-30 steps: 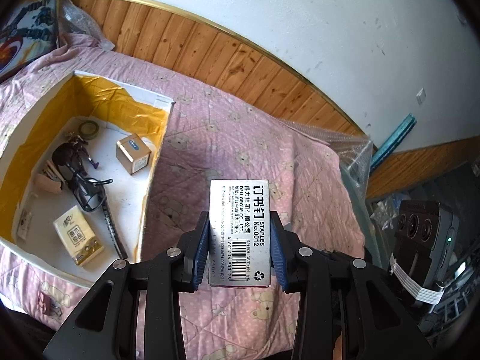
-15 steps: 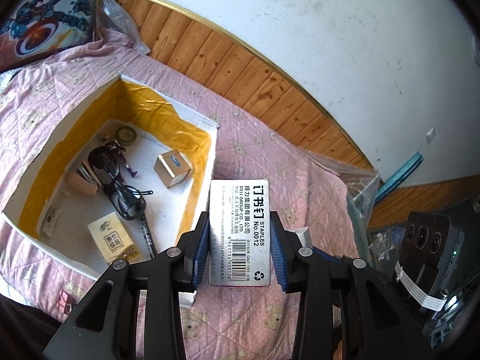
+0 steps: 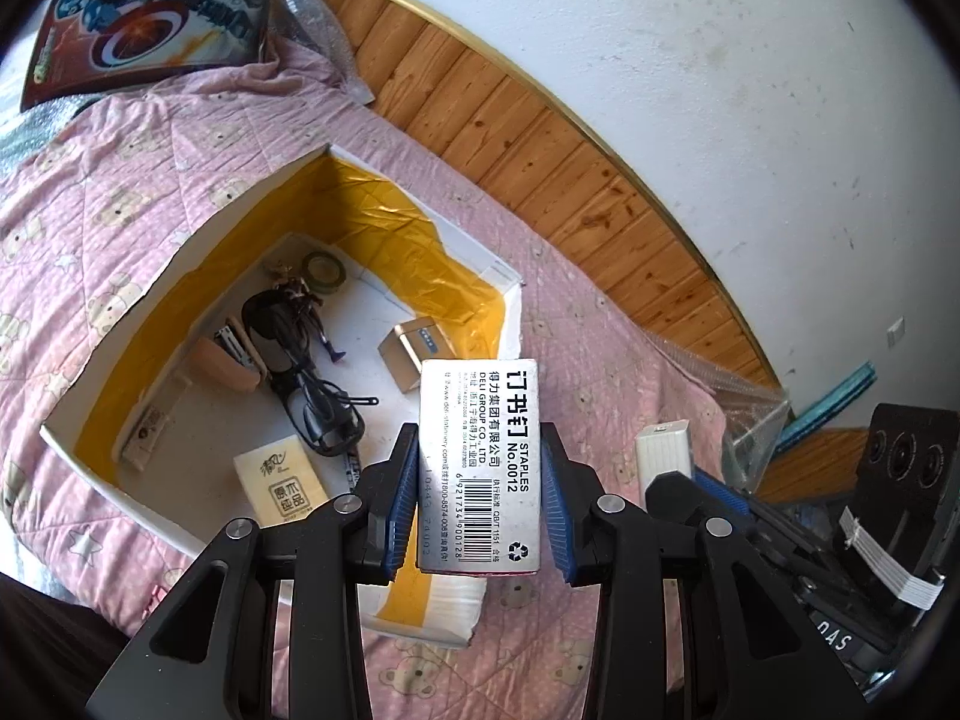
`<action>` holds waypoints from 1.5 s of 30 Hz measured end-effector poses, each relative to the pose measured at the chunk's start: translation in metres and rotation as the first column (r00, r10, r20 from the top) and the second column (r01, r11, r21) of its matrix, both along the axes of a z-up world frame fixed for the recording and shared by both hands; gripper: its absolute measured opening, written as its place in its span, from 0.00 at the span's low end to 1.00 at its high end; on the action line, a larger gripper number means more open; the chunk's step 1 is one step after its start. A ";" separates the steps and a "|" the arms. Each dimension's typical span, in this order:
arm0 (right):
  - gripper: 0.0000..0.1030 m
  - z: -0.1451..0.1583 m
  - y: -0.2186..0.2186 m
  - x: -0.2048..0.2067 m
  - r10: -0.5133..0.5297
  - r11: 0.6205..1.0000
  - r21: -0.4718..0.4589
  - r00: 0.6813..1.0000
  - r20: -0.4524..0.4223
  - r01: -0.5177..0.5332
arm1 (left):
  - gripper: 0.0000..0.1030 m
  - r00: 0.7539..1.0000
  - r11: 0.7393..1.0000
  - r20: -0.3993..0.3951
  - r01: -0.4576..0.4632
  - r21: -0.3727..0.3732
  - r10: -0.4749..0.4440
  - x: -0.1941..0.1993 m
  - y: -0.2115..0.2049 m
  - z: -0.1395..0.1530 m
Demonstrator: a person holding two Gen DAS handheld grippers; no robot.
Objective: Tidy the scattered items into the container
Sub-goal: 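Carry the staples box and the charger over the cardboard box with both tools, then open the left tool dropping the staples box while the right tool releases the charger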
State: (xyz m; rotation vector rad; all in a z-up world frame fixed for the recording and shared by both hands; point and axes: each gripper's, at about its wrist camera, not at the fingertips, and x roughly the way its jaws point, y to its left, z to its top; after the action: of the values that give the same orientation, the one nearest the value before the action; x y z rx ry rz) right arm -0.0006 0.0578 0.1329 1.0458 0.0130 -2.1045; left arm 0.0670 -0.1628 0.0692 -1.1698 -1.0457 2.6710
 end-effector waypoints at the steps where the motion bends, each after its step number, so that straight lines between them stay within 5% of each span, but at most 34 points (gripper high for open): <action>1: 0.32 0.001 -0.003 -0.003 0.008 1.000 0.005 1.000 -0.002 -0.008 | 0.37 1.000 1.000 0.009 -0.005 0.000 0.005 -0.002 0.000 -0.003; 21: 0.32 -0.011 -0.053 -0.084 0.097 0.988 0.111 0.993 0.062 -0.103 | 0.37 0.980 0.999 0.191 -0.050 0.002 0.049 -0.059 0.023 -0.048; 35: 0.32 -0.050 -0.114 -0.151 0.118 0.962 0.225 0.978 0.174 -0.156 | 0.37 0.949 0.979 0.304 -0.132 0.152 0.081 -0.083 0.011 -0.090; 45: 0.32 -0.096 -0.140 -0.190 0.087 0.935 0.305 0.952 0.293 -0.180 | 0.37 0.946 0.957 0.310 -0.169 0.236 0.091 -0.095 -0.008 -0.099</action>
State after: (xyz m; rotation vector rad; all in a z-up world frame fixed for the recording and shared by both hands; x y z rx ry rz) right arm -0.1910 -0.0826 0.0371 1.4871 0.3015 -1.8536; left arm -0.0282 -0.1711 -0.0299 -1.5217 -1.5161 2.3928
